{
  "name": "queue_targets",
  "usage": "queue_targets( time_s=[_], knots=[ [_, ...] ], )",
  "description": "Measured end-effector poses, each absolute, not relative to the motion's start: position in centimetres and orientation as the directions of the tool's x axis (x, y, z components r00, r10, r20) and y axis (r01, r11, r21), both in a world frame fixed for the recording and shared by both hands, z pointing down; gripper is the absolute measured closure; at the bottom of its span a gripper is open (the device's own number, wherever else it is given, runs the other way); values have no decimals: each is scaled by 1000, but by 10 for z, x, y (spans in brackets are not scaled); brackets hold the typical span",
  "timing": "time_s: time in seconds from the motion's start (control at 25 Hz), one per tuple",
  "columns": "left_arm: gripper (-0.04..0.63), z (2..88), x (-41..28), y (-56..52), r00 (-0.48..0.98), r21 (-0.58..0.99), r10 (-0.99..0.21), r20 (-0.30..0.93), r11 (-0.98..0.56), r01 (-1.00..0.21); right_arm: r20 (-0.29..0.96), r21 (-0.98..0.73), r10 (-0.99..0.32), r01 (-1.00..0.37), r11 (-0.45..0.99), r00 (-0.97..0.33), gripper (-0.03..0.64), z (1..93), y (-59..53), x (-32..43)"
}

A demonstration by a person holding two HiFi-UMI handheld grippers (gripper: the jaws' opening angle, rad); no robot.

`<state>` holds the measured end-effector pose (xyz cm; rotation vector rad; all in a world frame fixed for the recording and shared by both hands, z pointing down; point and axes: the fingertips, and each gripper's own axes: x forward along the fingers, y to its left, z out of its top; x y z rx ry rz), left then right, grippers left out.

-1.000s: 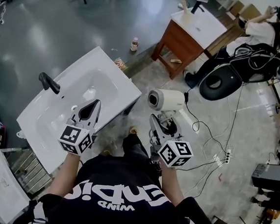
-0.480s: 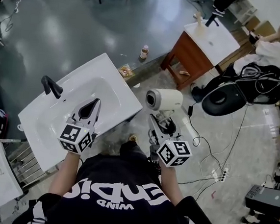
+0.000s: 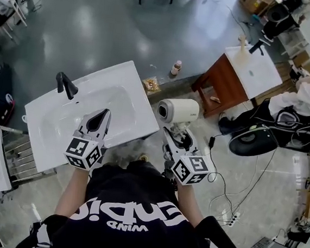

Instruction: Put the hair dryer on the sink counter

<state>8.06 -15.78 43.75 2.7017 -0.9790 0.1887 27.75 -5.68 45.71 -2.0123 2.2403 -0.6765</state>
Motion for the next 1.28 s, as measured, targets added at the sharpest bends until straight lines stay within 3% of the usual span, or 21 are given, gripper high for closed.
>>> queue_targets(
  time_s=[0.4, 1.28],
  knots=[
    [575, 433, 56, -161, 676, 196, -712, 190, -647, -737, 261, -332, -914, -918, 216, -309, 319, 453, -95, 254],
    [575, 433, 35, -212, 652, 196, -738, 176, -623, -758, 285, -315, -887, -909, 271, -363, 319, 456, -166, 227]
  ],
)
